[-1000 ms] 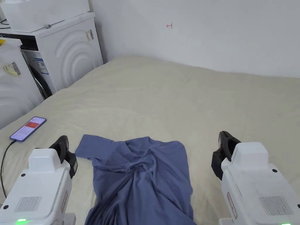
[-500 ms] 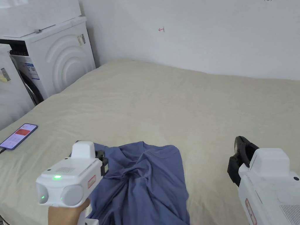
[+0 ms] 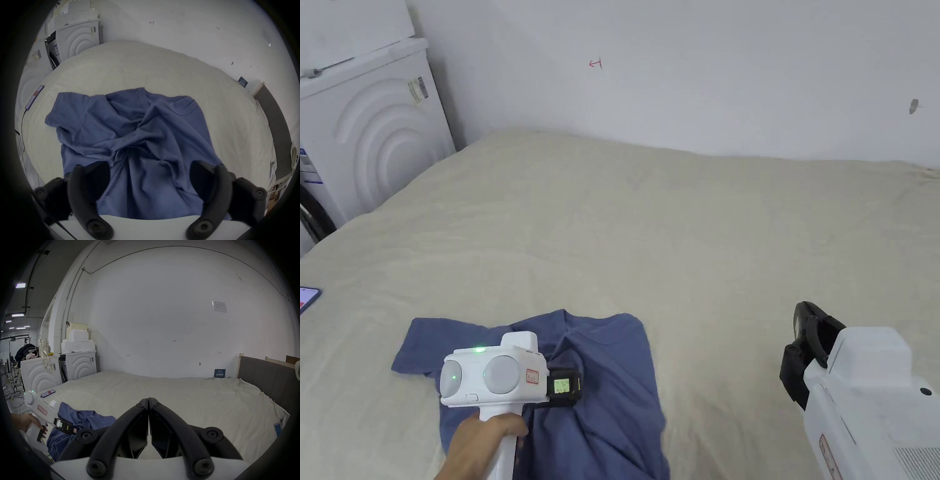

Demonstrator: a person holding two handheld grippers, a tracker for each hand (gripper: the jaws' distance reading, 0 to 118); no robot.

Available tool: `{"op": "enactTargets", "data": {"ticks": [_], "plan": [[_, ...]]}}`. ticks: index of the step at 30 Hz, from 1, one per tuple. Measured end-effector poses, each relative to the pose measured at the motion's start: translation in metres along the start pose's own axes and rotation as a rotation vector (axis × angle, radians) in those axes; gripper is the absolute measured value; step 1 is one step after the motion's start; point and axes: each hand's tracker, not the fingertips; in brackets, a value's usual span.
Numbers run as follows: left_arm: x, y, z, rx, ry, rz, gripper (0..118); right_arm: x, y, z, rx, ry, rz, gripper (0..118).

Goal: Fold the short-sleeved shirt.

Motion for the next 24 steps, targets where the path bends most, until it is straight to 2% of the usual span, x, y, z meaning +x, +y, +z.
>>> {"op": "enactTargets", "data": {"ticks": [7,9,10,12,14,16,17,18,24], "plan": [[0.003,-0.004,-0.031,-0.103,0.069,0.03,109,0.013,-0.007,0.003,-0.021,-0.022,0.002,0],[0.005,-0.008,-0.039,-0.133,0.071,0.04,106,0.017,-0.008,0.005,-0.023,-0.028,-0.001,0],[0.005,-0.009,-0.042,-0.145,0.07,0.049,98,0.019,-0.009,0.005,-0.025,-0.032,-0.002,0],[0.003,-0.012,-0.044,-0.171,0.023,0.108,73,0.023,-0.01,0.006,-0.031,-0.04,-0.005,0],[0.003,-0.012,-0.04,-0.151,0.032,0.129,62,0.027,-0.01,0.007,-0.035,-0.045,-0.011,0],[0.005,-0.012,-0.038,-0.15,0.006,0.103,34,0.03,-0.011,0.008,-0.034,-0.052,-0.016,0],[0.004,-0.012,-0.036,-0.147,-0.01,0.105,14,0.031,-0.011,0.008,-0.033,-0.056,-0.02,0],[0.002,-0.013,-0.035,-0.139,-0.048,0.123,7,0.032,-0.01,0.008,-0.033,-0.059,-0.024,0],[-0.014,-0.007,-0.019,-0.081,-0.106,0.247,3,0.042,-0.004,0.013,-0.019,-0.073,-0.033,0]]}}
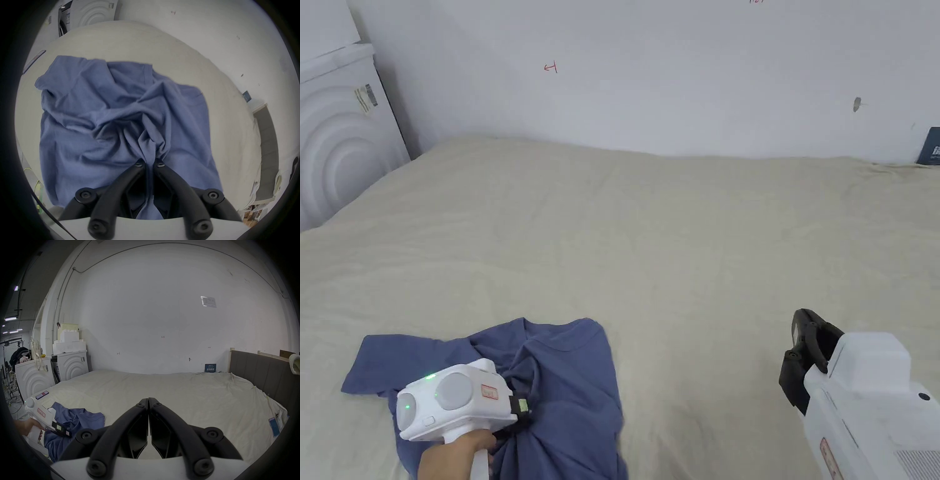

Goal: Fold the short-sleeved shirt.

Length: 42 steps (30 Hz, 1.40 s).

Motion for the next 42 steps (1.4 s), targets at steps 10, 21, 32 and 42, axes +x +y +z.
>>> {"op": "enactTargets", "data": {"ticks": [10,21,32,42], "plan": [[0.101,0.06,0.073,0.18,-0.099,-0.221,3,0.034,0.011,0.016,0.033,-0.069,-0.001,0],[0.281,0.045,0.109,0.229,-0.318,-0.498,3,0.08,0.024,0.042,0.063,-0.198,-0.02,0],[0.411,-0.03,0.092,0.078,-0.582,-0.651,3,0.128,0.024,0.069,0.07,-0.331,-0.014,0],[0.418,-0.11,0.017,-0.129,-0.503,-0.747,3,0.149,0.016,0.082,0.047,-0.386,-0.016,0]]}}
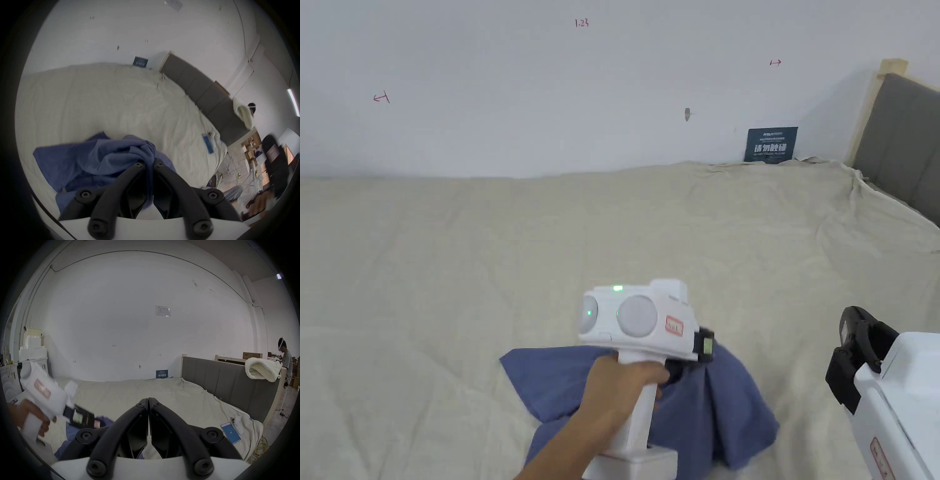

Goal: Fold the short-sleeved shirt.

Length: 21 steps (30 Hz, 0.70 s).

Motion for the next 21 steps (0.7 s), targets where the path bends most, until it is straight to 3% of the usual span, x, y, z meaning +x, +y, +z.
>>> {"op": "enactTargets", "data": {"ticks": [10,17,20,21], "plan": [[-0.014,-0.081,-0.074,-0.212,0.079,0.008,3,-0.003,-0.007,0.001,-0.022,0.02,-0.004,0],[-0.023,-0.091,-0.083,-0.226,0.098,0.072,4,-0.001,-0.011,0.002,-0.033,0.026,-0.003,0],[-0.022,-0.089,-0.072,-0.185,0.09,0.067,25,0.0,-0.012,0.002,-0.033,0.022,-0.001,0],[-0.021,-0.088,-0.068,-0.169,0.096,0.066,43,0.001,-0.011,0.002,-0.033,0.022,0.0,0]]}}
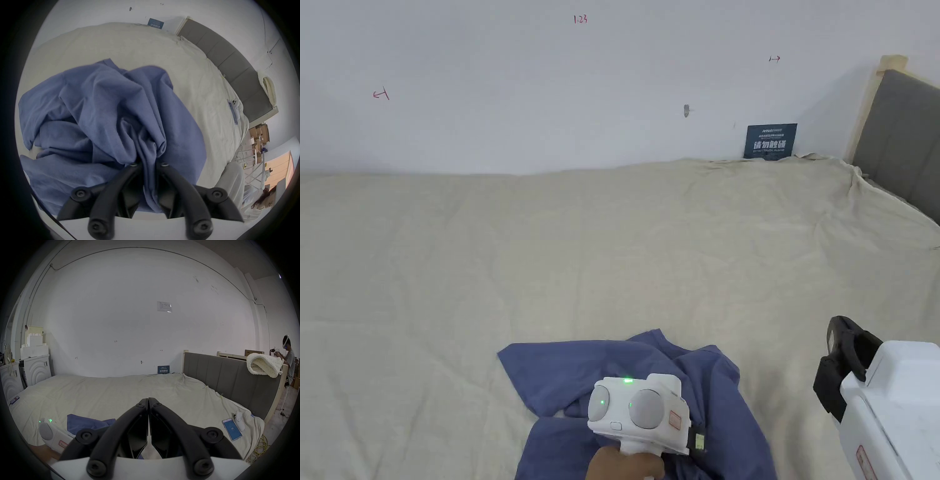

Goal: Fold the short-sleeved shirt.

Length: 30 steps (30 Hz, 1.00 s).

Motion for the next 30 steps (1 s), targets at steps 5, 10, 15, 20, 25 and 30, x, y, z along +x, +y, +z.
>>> {"op": "enactTargets", "data": {"ticks": [5,10,15,20,25,30], "plan": [[0.001,0.0,0.031,0.106,-0.019,0.005,118,0.0,0.003,0.001,0.012,-0.003,-0.003,0],[-0.004,0.005,0.085,0.286,0.012,0.009,118,-0.002,0.008,0.002,0.027,-0.002,-0.004,0],[-0.025,0.008,0.142,0.47,0.074,0.015,118,-0.006,0.014,0.005,0.055,0.002,0.004,0],[-0.054,-0.004,0.188,0.665,0.141,0.018,118,-0.011,0.019,0.006,0.08,0.011,0.009,0],[-0.076,-0.029,0.217,0.833,0.3,-0.009,111,-0.016,0.021,0.006,0.094,0.023,0.012,0],[-0.095,-0.054,0.23,0.951,0.463,-0.041,57,-0.024,0.025,0.006,0.1,0.035,0.012,0]]}}
